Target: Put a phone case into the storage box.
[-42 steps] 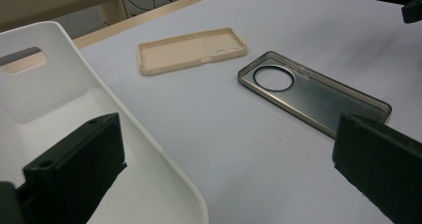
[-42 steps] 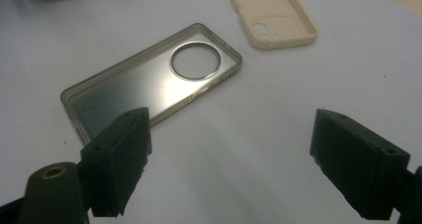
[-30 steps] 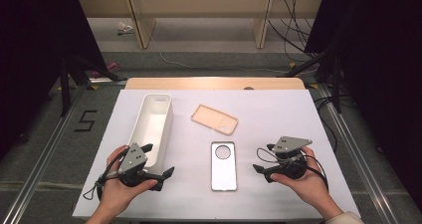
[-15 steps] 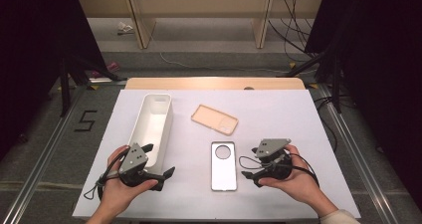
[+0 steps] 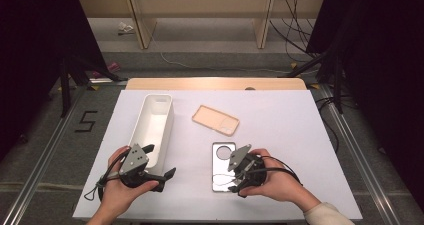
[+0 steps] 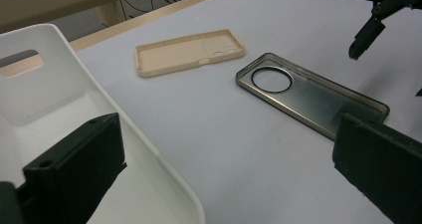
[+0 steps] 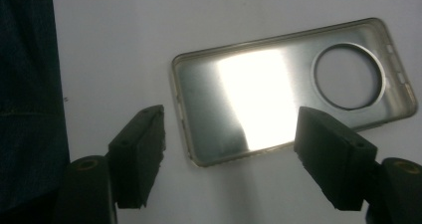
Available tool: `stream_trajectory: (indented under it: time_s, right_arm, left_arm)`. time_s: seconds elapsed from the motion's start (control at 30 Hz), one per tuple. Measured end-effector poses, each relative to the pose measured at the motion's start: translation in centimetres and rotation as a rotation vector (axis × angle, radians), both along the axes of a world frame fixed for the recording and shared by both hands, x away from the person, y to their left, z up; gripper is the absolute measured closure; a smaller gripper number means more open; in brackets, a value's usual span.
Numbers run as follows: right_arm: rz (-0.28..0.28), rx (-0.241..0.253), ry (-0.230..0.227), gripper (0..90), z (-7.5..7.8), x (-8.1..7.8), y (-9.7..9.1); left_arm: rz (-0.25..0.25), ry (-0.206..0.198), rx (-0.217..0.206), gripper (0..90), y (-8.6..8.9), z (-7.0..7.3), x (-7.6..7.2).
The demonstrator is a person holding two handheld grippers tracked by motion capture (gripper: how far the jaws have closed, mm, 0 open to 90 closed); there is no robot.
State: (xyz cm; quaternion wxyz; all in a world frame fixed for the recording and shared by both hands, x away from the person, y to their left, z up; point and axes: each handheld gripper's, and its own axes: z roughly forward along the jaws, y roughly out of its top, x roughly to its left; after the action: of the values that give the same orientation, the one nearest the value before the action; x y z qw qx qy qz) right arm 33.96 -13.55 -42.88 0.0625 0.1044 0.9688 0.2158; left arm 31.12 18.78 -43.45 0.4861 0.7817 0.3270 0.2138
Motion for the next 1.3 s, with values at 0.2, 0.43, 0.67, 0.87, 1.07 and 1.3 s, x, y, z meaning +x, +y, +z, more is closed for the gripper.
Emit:
stream_trajectory:
  time_s: [0.2,0.43,0.67,0.87,1.07,1.3]
  right_arm:
    - [0.080,-0.146,0.022,36.7,-0.9,-0.2,2.3]
    - [0.143,-0.260,0.027,44.7,-1.6,-0.2,3.9]
    - [0.170,-0.310,0.023,54.3,-2.0,0.0,5.0]
    - [0.177,-0.325,0.038,58.6,-2.2,0.1,5.3]
    - [0.179,-0.347,0.056,63.0,-2.4,0.0,5.6]
    - [0.178,-0.353,0.068,70.0,-2.6,0.1,5.9]
  left_arm:
    - [-0.002,0.000,-0.002,0.0,0.0,0.0,0.0]
    - [-0.006,0.000,-0.002,0.0,0.0,0.0,0.0]
    - [-0.008,0.002,-0.003,0.0,-0.1,0.0,0.0]
    - [-0.008,0.002,-0.004,0.0,-0.1,0.0,0.0]
    - [-0.010,0.000,-0.003,0.0,-0.1,0.0,0.0]
    - [-0.013,0.001,-0.002,0.0,-0.1,-0.1,0.0]
